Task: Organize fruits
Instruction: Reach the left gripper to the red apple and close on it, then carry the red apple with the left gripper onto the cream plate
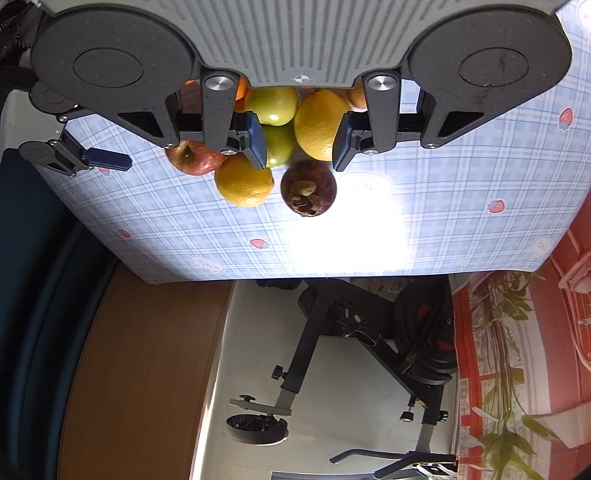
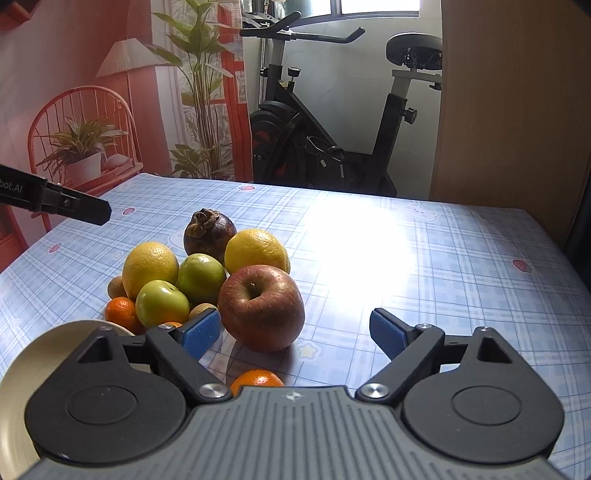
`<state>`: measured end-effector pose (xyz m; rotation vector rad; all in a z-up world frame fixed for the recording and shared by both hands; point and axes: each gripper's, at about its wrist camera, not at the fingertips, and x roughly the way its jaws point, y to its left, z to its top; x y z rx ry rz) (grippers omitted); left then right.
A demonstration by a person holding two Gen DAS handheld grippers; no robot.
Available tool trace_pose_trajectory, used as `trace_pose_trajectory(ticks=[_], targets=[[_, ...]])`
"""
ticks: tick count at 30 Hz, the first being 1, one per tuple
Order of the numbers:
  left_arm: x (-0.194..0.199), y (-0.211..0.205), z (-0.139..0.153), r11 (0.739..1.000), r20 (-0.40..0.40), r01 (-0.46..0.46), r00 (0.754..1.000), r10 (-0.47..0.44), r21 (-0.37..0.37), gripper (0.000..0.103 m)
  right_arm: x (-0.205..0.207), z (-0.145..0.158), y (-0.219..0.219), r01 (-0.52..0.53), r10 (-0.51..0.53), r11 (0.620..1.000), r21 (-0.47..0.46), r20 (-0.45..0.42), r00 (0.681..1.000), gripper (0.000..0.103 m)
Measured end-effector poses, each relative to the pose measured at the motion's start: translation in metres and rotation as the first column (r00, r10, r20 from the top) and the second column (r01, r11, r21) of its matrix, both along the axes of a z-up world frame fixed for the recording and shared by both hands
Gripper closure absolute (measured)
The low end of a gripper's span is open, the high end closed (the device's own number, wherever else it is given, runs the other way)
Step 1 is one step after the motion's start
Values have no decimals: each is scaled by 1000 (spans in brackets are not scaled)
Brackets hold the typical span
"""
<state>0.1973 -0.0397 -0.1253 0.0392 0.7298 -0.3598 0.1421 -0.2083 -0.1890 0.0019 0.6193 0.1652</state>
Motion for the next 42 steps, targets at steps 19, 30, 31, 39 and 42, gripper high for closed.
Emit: trace_pose_trajectory(ticks=[19,30,31,39,42], targets=[[49,-62,-64,979,-194,139,967,-167,-150,68,32,-22,1,-155,156,987,31,-49,986,32],[68,-69,-78,974,-224,150,957,-186,-171,65,38,-26,-1,-162,165,986,49,-64,984,35],[68,-68,-78,973,-228,146,956,-186,-180,64,38,-27,-1,-165,168,985,46,-65,984,35],[74,-61,-80,965,-255,134,948,-190,-223,63,38,-27,1,-177,180,983,47,-60,982,41],[70,-61,-75,964,-245,145,949,-199,-224,64,34,-25,-1,-174,176,984,48,-49,983,41]])
